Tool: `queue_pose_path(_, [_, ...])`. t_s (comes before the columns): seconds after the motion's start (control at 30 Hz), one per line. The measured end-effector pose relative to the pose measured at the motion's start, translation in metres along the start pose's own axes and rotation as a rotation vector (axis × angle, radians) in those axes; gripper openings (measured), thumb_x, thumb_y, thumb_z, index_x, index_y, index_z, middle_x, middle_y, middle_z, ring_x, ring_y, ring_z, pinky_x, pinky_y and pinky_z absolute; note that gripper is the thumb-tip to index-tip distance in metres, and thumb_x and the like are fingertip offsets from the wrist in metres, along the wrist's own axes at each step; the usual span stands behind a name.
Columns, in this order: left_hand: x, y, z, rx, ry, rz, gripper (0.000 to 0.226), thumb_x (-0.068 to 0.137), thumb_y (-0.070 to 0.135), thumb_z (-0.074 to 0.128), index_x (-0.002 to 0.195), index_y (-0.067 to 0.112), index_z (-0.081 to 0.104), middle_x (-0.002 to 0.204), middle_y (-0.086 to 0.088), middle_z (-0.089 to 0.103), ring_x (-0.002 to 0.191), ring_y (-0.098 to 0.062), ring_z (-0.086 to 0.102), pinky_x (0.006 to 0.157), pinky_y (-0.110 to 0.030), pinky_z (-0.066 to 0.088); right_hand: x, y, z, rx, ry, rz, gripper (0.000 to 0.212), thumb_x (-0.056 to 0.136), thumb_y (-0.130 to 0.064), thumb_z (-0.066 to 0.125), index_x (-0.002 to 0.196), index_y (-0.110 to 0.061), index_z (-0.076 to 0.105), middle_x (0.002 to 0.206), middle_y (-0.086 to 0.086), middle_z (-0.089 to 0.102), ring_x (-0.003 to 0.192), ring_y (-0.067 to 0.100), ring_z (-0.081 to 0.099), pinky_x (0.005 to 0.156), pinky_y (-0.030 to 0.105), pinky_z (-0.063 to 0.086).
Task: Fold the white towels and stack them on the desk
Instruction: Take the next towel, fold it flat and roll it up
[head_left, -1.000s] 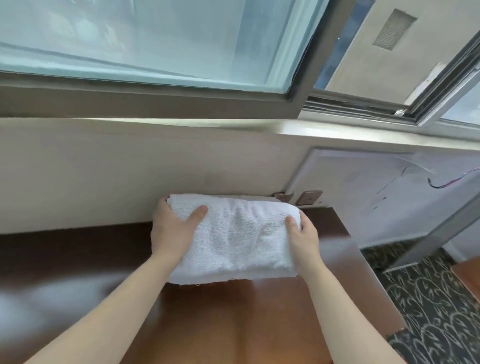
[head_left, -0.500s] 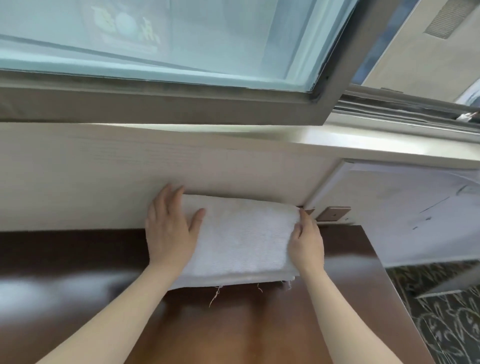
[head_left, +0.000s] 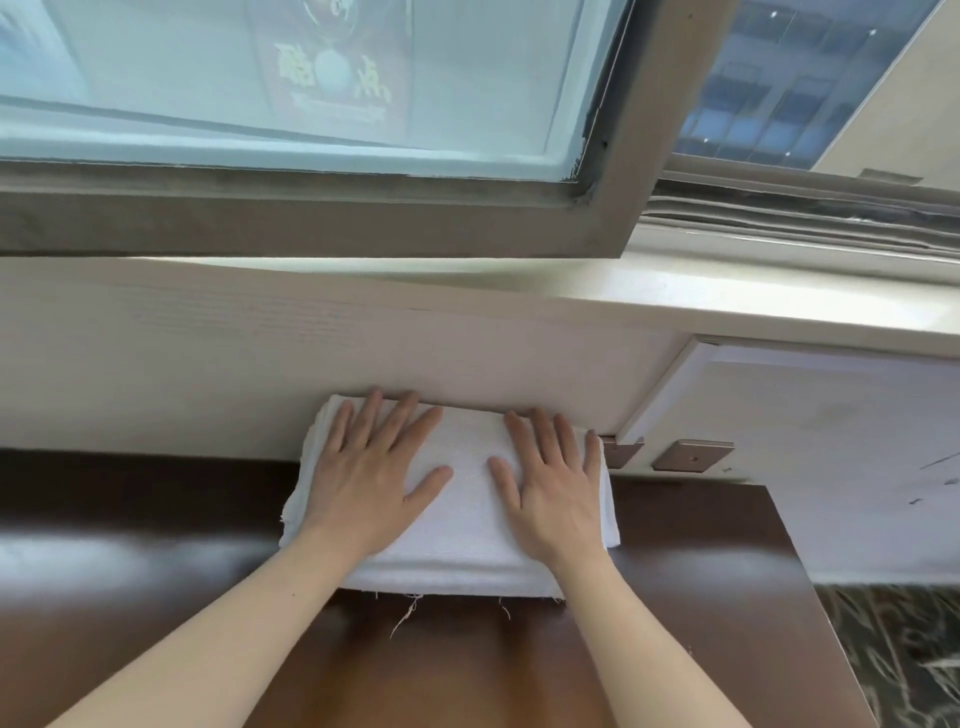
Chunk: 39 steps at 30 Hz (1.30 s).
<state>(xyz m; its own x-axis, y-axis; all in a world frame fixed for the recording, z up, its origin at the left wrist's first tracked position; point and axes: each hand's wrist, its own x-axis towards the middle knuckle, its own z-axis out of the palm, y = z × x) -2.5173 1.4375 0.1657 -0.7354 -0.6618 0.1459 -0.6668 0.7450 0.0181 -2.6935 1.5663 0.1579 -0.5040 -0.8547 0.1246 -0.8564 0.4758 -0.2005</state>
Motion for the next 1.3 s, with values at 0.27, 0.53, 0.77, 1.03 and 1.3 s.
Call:
queue_pose_path(0.27, [-0.005,0.01,0.009,-0.022,0.031,-0.044,0.068,0.093,0.066,0.031,0.149,0.028,0.04,0.145,-0.012,0.044,0.142,-0.04,0.031,0.119,-0.053,0.017,0.014,0.029,0.014,0.093,0.124,-0.166,0.041,0.099,-0.055,0.029,0.128,-0.031,0.046,0.13,0.009,0.048,0.129,0.029,0.039,0.113,0.057,0.018])
queue_pose_path(0.53, [0.002,0.001,0.021,-0.065,0.025,-0.023,0.066,0.096,0.066,0.024,0.143,0.022,0.04,0.143,-0.012,0.047,0.142,-0.033,0.03,0.118,-0.048,0.016,0.003,0.034,0.017,0.11,0.07,-0.197,0.047,0.1,-0.055,0.028,0.139,-0.033,0.041,0.139,0.009,0.047,0.136,0.029,0.037,0.118,0.054,0.009])
queue_pose_path(0.77, [-0.009,0.017,0.002,-0.014,0.022,-0.086,0.068,0.097,0.063,0.021,0.148,0.024,0.043,0.154,-0.009,0.038,0.147,-0.036,0.022,0.12,-0.049,0.008,-0.014,0.052,-0.002,-0.004,-0.058,-0.116,0.068,0.097,-0.064,0.012,0.156,-0.03,0.016,0.164,0.0,0.021,0.152,0.026,0.005,0.121,0.045,-0.005])
queue_pose_path(1.03, [-0.024,0.062,0.016,0.016,0.016,-0.059,0.063,0.098,0.055,0.024,0.156,0.031,0.019,0.163,-0.002,0.022,0.15,-0.03,0.017,0.119,-0.052,0.013,-0.025,0.013,0.001,0.028,-0.073,-0.232,0.061,0.102,-0.059,0.02,0.157,-0.041,0.001,0.166,-0.005,0.001,0.153,0.022,-0.005,0.121,0.046,-0.005])
queue_pose_path(1.3, [-0.053,-0.009,0.005,0.093,-0.023,-0.112,0.066,0.098,0.057,0.022,0.156,0.027,0.023,0.164,0.0,0.019,0.151,-0.027,0.016,0.12,-0.049,0.02,-0.024,0.059,-0.014,-0.036,-0.167,0.0,0.065,0.098,-0.063,0.01,0.157,-0.036,-0.002,0.167,-0.003,-0.003,0.153,0.025,-0.005,0.123,0.043,0.0])
